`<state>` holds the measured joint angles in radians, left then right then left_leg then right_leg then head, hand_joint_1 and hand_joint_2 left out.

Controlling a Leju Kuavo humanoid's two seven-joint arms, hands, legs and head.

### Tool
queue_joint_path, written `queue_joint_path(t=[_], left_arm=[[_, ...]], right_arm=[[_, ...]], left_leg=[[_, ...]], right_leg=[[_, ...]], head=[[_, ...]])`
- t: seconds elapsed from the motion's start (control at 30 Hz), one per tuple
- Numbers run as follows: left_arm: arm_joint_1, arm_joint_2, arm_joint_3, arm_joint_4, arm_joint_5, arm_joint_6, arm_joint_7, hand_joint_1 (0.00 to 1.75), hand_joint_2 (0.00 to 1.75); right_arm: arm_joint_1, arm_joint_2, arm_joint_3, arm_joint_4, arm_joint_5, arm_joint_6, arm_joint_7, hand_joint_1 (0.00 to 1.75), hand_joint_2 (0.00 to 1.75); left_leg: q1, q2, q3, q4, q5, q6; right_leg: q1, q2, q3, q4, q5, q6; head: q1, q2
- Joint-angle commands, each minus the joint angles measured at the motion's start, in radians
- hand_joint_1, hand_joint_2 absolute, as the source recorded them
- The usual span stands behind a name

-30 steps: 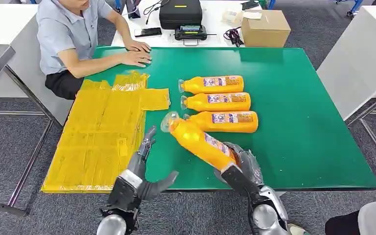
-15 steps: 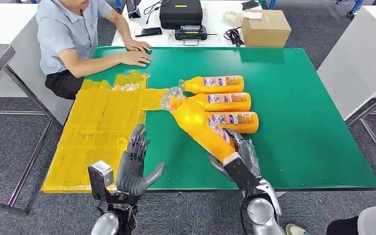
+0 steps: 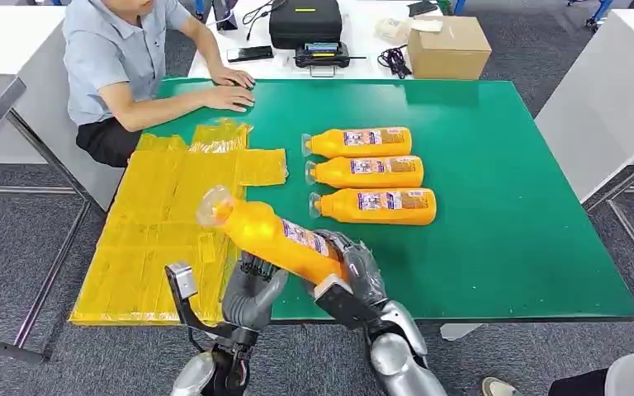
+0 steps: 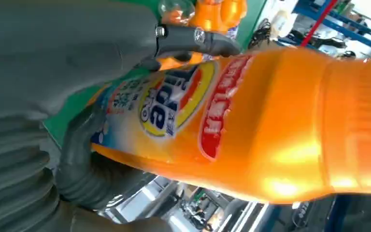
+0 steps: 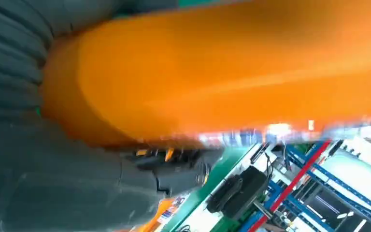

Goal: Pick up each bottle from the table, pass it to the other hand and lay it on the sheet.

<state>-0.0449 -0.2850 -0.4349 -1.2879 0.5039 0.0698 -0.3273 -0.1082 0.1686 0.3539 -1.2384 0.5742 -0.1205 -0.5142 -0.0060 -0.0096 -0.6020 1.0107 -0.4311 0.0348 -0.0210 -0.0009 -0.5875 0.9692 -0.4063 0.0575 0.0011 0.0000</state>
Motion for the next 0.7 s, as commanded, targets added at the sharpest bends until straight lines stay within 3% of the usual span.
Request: queue_joint_path(t=[0.03,0.2,0.43,0.5,0.53,0.63,0.7], left_arm=[[-0.081,0.034,-0.059,0.084,0.022,0.034,-0.030,0.00,1.75],[-0.110,0.040,-0.076,0.073,-0.006,0.124,-0.104,0.00,1.75],[-0.109,0.042,-0.077,0.062,-0.012,0.139,-0.122,0.00,1.75],[-0.111,0.048,-0.088,0.041,-0.049,0.177,-0.188,0.00,1.75],[-0.111,0.050,-0.092,0.034,-0.061,0.189,-0.202,1.68,1.75],[-0.113,0.056,-0.096,0.018,-0.073,0.201,-0.215,1.75,1.75],[-0.114,0.059,-0.099,0.019,-0.083,0.210,-0.223,1.75,1.75]], right_arm=[[-0.088,-0.067,0.151,0.170,-0.017,-0.028,0.004,1.75,1.75],[-0.104,-0.088,0.214,0.189,-0.043,-0.055,0.005,1.75,1.75],[-0.107,-0.091,0.220,0.197,-0.057,-0.052,0.007,1.75,1.75],[-0.115,-0.098,0.232,0.208,-0.093,-0.033,0.007,1.75,1.75],[-0.117,-0.100,0.236,0.211,-0.105,-0.027,0.005,1.75,1.75],[-0.128,-0.107,0.241,0.216,-0.129,-0.004,0.001,1.66,1.75],[-0.138,-0.110,0.245,0.226,-0.140,0.008,0.005,1.45,1.75]], left_leg=[[0.002,0.001,0.004,-0.001,-0.001,-0.002],[0.001,0.000,0.003,-0.001,-0.001,-0.002],[0.002,0.001,0.005,0.000,-0.002,-0.003],[0.001,0.000,0.003,0.000,-0.002,-0.002],[0.002,0.000,0.004,0.000,-0.002,-0.003],[0.001,0.000,0.002,0.000,-0.001,-0.002],[0.001,0.000,0.003,0.000,-0.002,-0.002]], right_leg=[[0.002,0.001,0.005,-0.002,-0.001,-0.003],[0.001,-0.001,0.003,-0.001,-0.001,-0.002],[0.002,0.000,0.005,-0.001,-0.002,-0.003],[0.002,-0.001,0.003,-0.001,-0.001,-0.003],[0.002,-0.001,0.005,-0.002,-0.002,-0.003],[0.002,-0.001,0.002,-0.001,-0.001,-0.002],[0.002,-0.001,0.003,-0.001,-0.002,-0.003]], head=[[0.000,0.000],[0.000,0.000],[0.000,0.000],[0.000,0.000],[0.000,0.000],[0.000,0.000],[0.000,0.000]])
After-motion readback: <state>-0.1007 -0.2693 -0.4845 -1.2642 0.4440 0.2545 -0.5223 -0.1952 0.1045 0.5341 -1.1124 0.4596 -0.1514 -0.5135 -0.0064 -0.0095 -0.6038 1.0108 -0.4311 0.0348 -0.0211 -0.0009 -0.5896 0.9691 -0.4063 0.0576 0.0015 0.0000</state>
